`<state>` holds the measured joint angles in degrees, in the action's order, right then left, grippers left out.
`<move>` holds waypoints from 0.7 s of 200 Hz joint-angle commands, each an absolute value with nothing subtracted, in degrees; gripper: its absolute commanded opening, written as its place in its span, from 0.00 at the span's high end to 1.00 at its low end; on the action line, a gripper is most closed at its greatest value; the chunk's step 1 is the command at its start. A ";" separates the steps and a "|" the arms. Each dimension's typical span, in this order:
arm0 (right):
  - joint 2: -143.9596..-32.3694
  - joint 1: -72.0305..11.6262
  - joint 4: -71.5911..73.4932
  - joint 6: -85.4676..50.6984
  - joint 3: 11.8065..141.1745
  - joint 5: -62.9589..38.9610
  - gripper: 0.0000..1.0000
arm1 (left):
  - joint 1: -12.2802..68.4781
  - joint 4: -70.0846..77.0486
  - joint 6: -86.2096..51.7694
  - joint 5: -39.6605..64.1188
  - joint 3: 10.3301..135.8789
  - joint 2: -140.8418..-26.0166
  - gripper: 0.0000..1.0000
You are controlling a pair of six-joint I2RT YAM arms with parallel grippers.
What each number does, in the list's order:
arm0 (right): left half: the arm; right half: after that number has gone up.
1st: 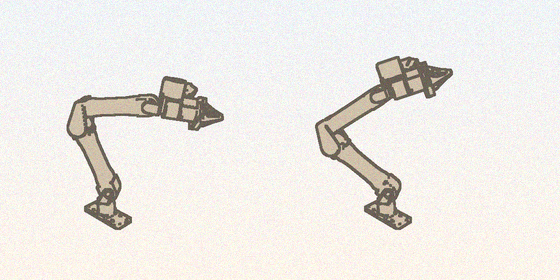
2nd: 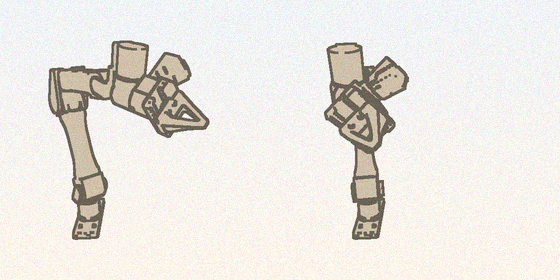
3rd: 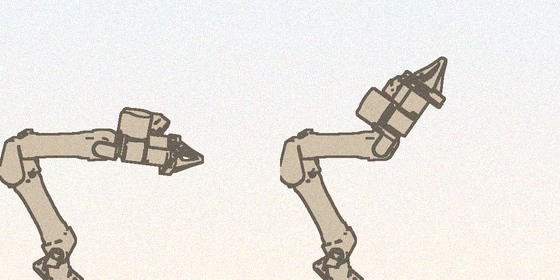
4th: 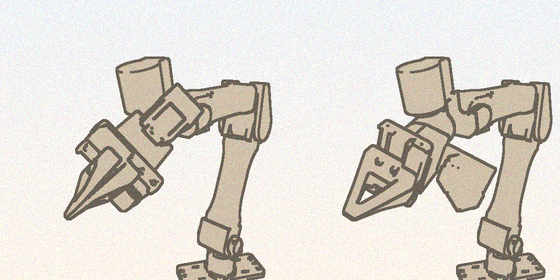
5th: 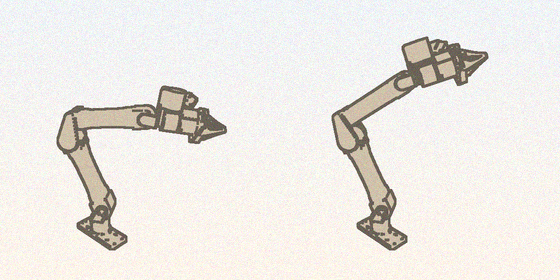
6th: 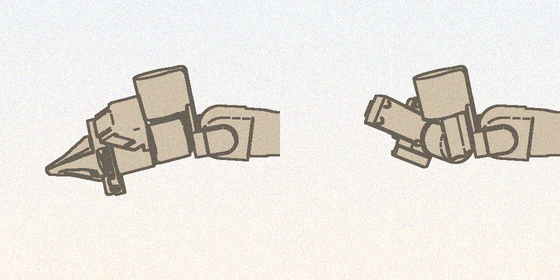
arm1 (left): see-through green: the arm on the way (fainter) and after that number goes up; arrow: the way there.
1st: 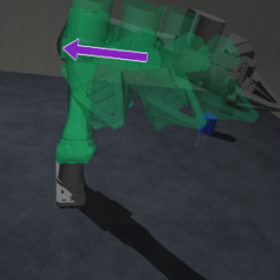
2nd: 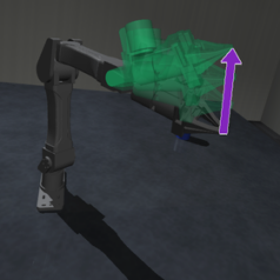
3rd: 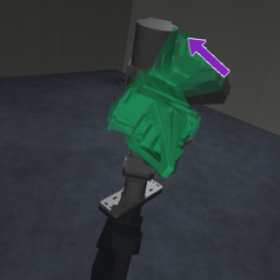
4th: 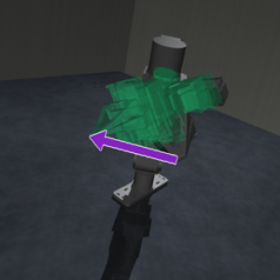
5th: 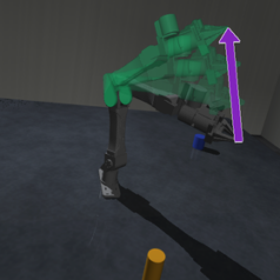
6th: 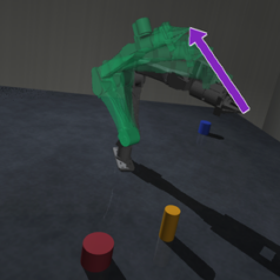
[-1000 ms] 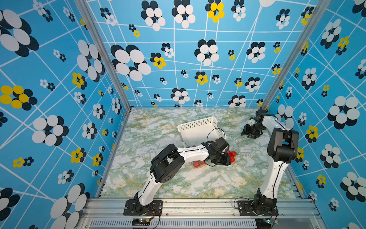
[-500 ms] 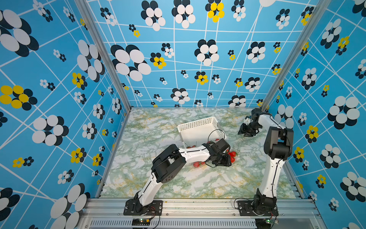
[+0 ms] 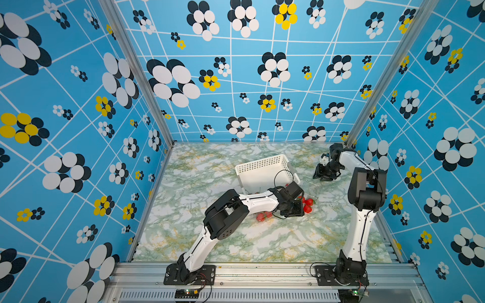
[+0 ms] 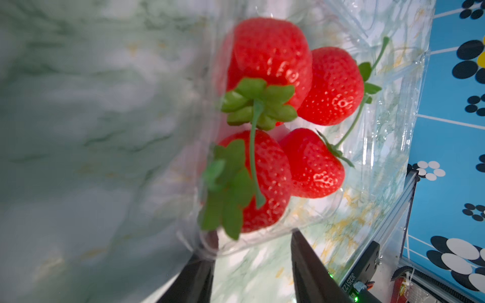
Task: Pack strawberries into containers
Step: Adjust the packing box at the center of the board.
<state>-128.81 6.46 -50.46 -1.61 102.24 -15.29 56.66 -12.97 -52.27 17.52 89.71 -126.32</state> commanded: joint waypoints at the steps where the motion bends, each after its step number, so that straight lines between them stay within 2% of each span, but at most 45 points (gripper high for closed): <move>1: -128.32 5.76 -52.29 -0.15 100.82 -15.38 0.55 | 55.92 -12.96 -53.26 15.62 87.85 -125.16 0.52; 73: -125.07 4.93 -51.51 -0.84 94.93 -14.85 0.61 | 54.35 -14.85 -53.89 13.74 87.31 -124.25 0.53; 140: -118.60 4.99 -51.32 -1.52 89.79 -13.77 0.61 | 52.97 -14.20 -54.24 13.05 85.16 -122.02 0.52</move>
